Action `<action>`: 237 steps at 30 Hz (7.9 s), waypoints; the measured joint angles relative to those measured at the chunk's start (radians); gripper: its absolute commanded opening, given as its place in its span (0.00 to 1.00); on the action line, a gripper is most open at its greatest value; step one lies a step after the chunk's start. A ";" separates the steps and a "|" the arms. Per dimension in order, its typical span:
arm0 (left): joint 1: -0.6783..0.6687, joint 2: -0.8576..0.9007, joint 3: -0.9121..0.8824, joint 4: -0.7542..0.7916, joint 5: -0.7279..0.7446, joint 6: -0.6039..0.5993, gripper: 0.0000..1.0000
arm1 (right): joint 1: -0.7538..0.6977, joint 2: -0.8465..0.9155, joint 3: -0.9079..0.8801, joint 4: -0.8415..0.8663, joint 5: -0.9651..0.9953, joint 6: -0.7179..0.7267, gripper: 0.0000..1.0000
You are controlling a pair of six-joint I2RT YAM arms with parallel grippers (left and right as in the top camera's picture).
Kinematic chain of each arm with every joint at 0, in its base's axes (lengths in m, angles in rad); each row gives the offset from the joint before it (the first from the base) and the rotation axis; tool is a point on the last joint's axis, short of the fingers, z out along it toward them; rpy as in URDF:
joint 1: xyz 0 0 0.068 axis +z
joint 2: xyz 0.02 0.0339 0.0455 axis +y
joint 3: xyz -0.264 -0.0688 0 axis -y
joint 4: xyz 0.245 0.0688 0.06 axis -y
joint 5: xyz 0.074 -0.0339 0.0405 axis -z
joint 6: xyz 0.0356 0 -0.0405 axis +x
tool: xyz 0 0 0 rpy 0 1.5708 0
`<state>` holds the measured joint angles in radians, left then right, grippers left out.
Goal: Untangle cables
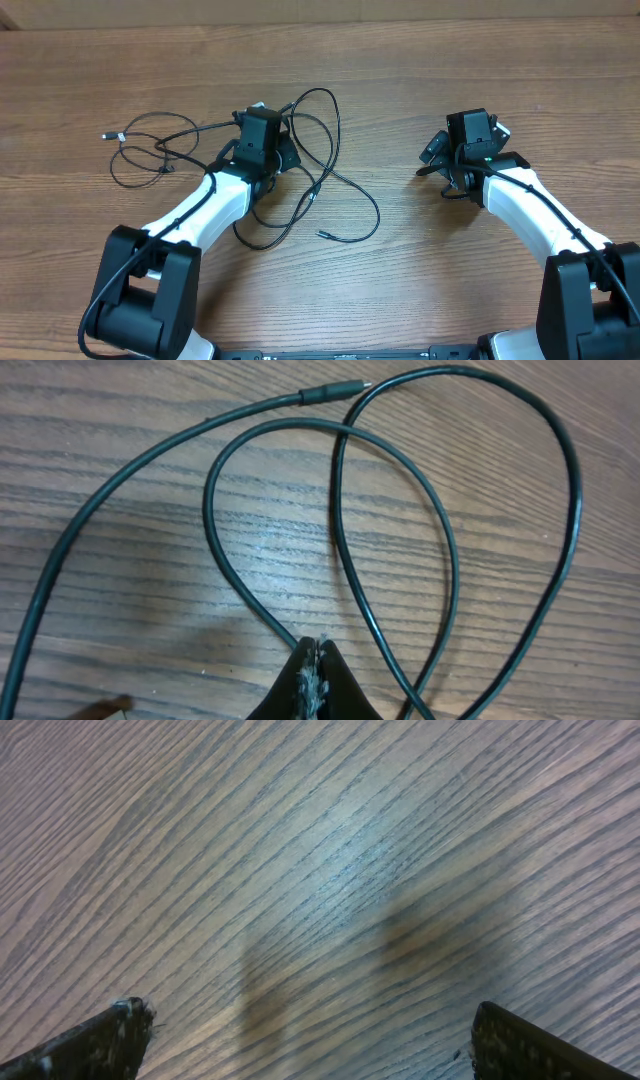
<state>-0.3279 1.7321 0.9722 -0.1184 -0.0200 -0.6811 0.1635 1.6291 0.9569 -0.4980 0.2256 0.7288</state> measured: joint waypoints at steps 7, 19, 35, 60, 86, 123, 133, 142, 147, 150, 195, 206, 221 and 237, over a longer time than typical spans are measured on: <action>-0.033 0.056 0.000 0.055 0.000 0.000 0.07 | 0.000 0.000 0.000 0.000 0.000 0.000 1.00; -0.050 0.129 0.001 0.115 0.000 0.000 0.09 | 0.000 0.000 0.000 0.000 0.000 0.000 1.00; -0.050 0.132 0.001 0.125 -0.001 0.007 0.40 | 0.000 0.000 0.000 0.000 0.000 0.000 1.00; -0.052 0.167 0.004 0.116 -0.090 0.007 0.38 | 0.000 0.000 0.000 0.000 0.000 0.000 1.00; -0.051 0.010 0.056 -0.069 -0.045 0.138 0.39 | 0.000 0.000 0.000 0.001 0.000 0.000 1.00; -0.079 0.101 0.056 0.018 -0.033 0.081 0.33 | 0.000 0.000 0.000 0.000 0.000 0.000 1.00; -0.109 0.171 0.056 0.108 -0.034 0.076 0.46 | 0.000 0.000 0.000 0.000 0.000 0.000 1.00; -0.109 0.238 0.066 0.201 -0.037 0.078 0.52 | 0.000 0.000 0.000 0.000 0.000 0.000 1.00; -0.109 0.241 0.067 0.209 -0.037 0.117 0.55 | 0.000 0.000 0.000 0.001 0.000 0.000 1.00; -0.109 0.223 0.066 0.175 -0.030 0.150 0.70 | 0.000 0.000 0.000 0.001 0.000 0.000 1.00; -0.123 0.276 0.068 0.352 0.331 0.374 0.75 | 0.000 0.000 0.000 0.000 0.000 0.000 1.00; -0.081 0.278 0.068 0.359 0.414 0.374 0.67 | 0.000 0.000 0.000 0.000 0.000 0.000 1.00; -0.079 0.279 0.068 0.357 0.504 0.378 0.46 | 0.000 0.000 0.000 0.000 0.000 0.000 1.00; -0.103 0.279 0.068 0.354 0.441 0.378 0.04 | 0.000 0.000 0.000 0.000 0.000 0.000 1.00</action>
<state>-0.4305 2.0109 1.0405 0.2356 0.4213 -0.3031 0.1635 1.6291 0.9569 -0.4976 0.2256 0.7292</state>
